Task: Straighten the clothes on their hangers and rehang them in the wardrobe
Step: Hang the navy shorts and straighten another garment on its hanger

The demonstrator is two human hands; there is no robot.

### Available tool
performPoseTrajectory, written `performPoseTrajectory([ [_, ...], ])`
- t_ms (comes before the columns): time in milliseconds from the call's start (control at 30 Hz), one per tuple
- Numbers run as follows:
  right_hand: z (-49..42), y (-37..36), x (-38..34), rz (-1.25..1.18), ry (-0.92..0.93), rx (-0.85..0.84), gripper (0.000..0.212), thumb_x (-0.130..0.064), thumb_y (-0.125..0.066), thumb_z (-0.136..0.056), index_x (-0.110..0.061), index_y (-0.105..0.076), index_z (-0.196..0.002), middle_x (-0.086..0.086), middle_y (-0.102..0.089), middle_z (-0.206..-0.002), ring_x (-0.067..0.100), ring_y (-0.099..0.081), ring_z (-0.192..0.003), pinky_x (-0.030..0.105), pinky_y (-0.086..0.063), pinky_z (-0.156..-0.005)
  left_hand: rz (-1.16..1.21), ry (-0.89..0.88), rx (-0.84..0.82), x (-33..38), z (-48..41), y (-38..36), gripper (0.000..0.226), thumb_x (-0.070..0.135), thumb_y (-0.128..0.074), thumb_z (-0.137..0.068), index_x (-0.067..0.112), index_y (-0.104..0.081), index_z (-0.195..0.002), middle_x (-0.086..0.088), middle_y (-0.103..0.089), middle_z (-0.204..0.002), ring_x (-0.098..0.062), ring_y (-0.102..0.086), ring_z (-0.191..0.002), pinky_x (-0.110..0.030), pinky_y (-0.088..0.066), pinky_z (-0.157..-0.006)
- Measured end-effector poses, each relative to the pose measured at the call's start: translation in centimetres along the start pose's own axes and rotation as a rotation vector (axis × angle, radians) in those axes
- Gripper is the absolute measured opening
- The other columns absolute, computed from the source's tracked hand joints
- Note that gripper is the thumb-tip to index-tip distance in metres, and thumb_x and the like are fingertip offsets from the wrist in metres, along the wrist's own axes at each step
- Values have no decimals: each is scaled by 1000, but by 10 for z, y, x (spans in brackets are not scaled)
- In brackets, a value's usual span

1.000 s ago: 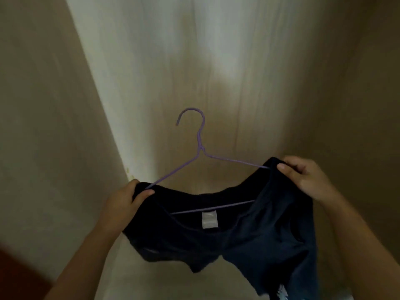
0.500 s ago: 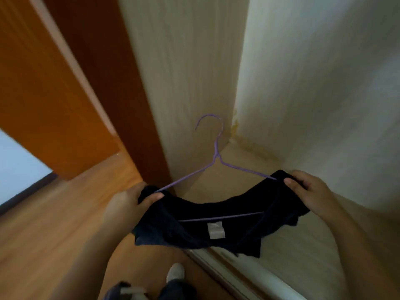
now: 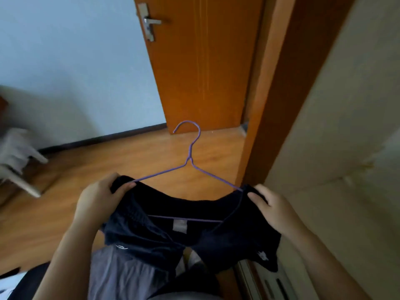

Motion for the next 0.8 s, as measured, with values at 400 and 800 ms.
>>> performPoseTrajectory([
  [400, -91, -68, -55, 150, 117, -151, 55, -39, -40, -94, -12, -31, -142, 2, -40, -146, 17, -39, -134, 23, -35, -100, -82, 238, 73, -81, -24, 24, 28, 44, -58, -83, 17, -52, -77, -9, -60, -68, -31, -56, -67, -35, -41, -54],
  [800, -270, -107, -113, 159, 38, -267, 43, -61, -37, -82, -26, -52, -100, -17, -48, -83, 11, -53, -83, 21, -35, -63, -49, 357, 79, -152, -159, -4, 32, 50, -55, -82, 18, -54, -79, -3, -58, -60, -24, -56, -57, -30, -42, -46],
])
Point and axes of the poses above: each hand's wrist, its own z-axis away from the middle knuckle, its own y-axis out of the back of the hand, x = y × z, the point moved 4 cm from there along -z, towards the middle knuckle
